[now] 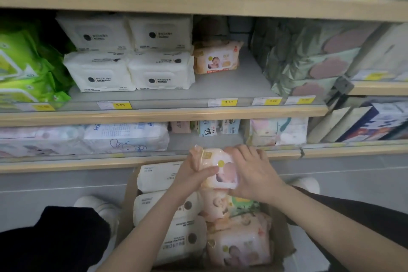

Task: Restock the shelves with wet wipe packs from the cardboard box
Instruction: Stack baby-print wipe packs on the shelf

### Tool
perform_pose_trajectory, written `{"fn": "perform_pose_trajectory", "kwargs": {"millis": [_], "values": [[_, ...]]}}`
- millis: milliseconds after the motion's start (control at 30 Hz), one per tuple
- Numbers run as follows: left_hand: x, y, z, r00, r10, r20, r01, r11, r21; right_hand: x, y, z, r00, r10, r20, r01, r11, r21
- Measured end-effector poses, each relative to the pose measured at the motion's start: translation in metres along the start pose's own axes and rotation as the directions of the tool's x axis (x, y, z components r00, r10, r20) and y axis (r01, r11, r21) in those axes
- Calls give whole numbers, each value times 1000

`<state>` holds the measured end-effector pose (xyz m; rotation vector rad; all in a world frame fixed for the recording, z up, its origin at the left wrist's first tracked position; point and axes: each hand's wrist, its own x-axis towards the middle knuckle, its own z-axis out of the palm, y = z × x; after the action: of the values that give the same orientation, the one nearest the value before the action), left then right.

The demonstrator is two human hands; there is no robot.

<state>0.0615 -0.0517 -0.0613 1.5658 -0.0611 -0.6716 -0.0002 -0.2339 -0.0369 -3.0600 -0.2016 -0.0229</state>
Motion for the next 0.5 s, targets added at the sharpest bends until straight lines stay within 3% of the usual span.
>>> {"fn": "perform_pose_trajectory", "kwargs": {"millis": [167, 300, 400, 500], "values": [[-17, 21, -12, 992, 96, 77, -100, 993, 55, 6, 15, -40, 969, -21, 248, -82, 912, 401], [-26, 34, -6, 969, 147, 198, -169, 981, 98, 8, 26, -50, 852, -84, 517, -294, 741, 604], [-22, 30, 6, 964, 162, 212, -192, 973, 129, -1, 33, -48, 855, -38, 517, -332, 727, 601], [-7, 8, 19, 981, 180, 66, -190, 957, 218, -17, 50, -38, 888, 133, 440, -398, 702, 590]]}}
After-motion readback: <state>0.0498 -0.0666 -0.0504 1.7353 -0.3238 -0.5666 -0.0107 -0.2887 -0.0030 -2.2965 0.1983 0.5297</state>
